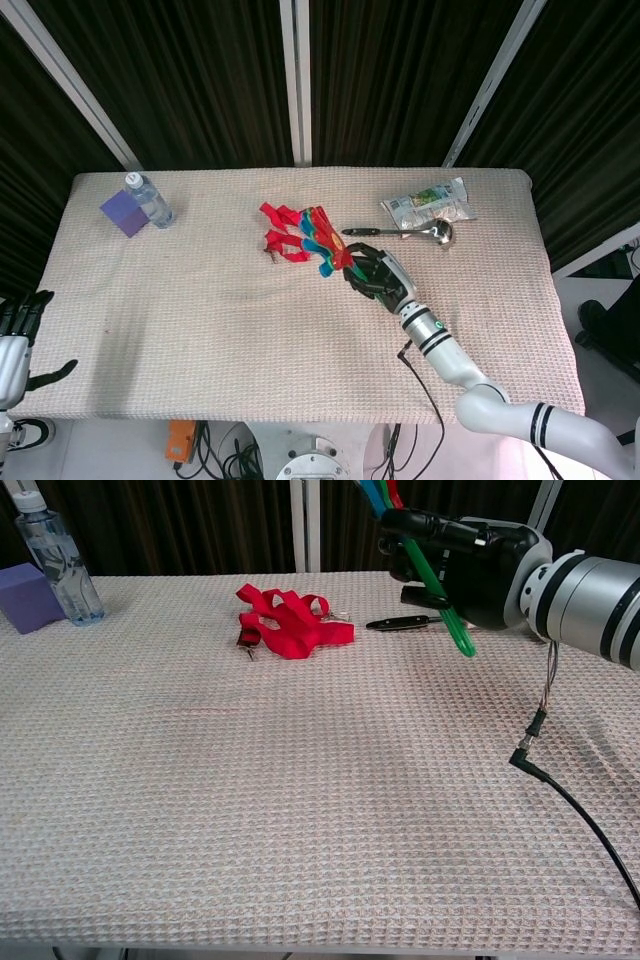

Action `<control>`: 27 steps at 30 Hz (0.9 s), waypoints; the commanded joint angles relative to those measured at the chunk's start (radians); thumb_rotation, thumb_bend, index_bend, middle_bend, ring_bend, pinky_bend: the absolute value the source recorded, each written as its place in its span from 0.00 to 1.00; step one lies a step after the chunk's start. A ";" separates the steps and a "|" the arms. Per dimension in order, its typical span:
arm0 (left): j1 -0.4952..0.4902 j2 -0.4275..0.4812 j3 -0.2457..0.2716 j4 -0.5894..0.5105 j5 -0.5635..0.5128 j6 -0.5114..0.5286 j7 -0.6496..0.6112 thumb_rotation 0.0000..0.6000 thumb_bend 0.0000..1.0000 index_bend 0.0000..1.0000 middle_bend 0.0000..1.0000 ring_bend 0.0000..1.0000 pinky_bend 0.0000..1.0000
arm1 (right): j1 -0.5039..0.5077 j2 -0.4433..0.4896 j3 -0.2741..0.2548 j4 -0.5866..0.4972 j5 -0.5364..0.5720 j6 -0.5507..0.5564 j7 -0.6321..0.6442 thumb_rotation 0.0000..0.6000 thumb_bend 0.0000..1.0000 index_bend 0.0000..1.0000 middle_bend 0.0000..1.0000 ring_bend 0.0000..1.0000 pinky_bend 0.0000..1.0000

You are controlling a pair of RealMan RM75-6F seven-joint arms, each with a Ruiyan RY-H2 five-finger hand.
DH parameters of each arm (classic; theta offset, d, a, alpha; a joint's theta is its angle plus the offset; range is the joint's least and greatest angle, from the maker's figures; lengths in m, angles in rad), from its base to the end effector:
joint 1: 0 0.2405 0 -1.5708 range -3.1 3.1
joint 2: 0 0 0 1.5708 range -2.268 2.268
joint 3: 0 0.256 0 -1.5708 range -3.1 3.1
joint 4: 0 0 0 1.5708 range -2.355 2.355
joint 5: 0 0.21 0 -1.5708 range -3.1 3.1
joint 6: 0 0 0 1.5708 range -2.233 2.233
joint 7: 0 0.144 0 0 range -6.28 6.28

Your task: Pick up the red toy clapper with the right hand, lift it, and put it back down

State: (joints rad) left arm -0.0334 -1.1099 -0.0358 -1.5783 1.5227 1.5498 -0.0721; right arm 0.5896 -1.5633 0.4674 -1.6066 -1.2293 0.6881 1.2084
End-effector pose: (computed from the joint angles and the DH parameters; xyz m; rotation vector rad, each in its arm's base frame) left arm -0.3212 0.1622 0.1706 -1.3343 -0.9076 -0.9348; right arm -0.1067 -0.3386 -0.0062 -0.6944 2.4644 -1.6175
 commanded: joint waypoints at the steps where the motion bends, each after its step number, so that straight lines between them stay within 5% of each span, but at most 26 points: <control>1: 0.001 -0.001 0.000 0.000 0.000 0.001 0.001 1.00 0.09 0.07 0.07 0.00 0.04 | -0.007 0.010 -0.031 0.043 -0.153 -0.008 -0.035 1.00 0.52 0.93 0.68 0.69 0.96; 10: 0.003 0.001 0.001 0.003 -0.002 0.003 -0.005 1.00 0.09 0.07 0.07 0.00 0.04 | 0.039 -0.128 -0.140 0.218 -0.200 0.218 -0.882 1.00 0.47 0.91 0.67 0.69 0.96; 16: 0.005 0.000 0.001 0.005 -0.002 0.005 -0.008 1.00 0.09 0.07 0.07 0.00 0.04 | 0.054 -0.160 -0.166 0.227 -0.126 0.258 -1.229 1.00 0.47 0.91 0.67 0.69 0.96; 21: 0.005 -0.002 0.001 0.005 -0.002 0.004 -0.006 1.00 0.09 0.08 0.07 0.00 0.04 | 0.059 -0.180 -0.159 0.203 -0.069 0.280 -1.278 1.00 0.47 0.90 0.67 0.69 0.96; 27: 0.004 -0.003 0.000 0.007 -0.003 0.002 -0.007 1.00 0.09 0.07 0.07 0.00 0.04 | 0.063 -0.199 -0.127 0.180 0.000 0.271 -1.179 1.00 0.45 0.89 0.68 0.69 0.96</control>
State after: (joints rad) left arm -0.0298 -1.1134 -0.0353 -1.5715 1.5202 1.5519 -0.0795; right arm 0.6422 -1.7293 0.3328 -1.4240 -1.2877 0.9372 -0.0610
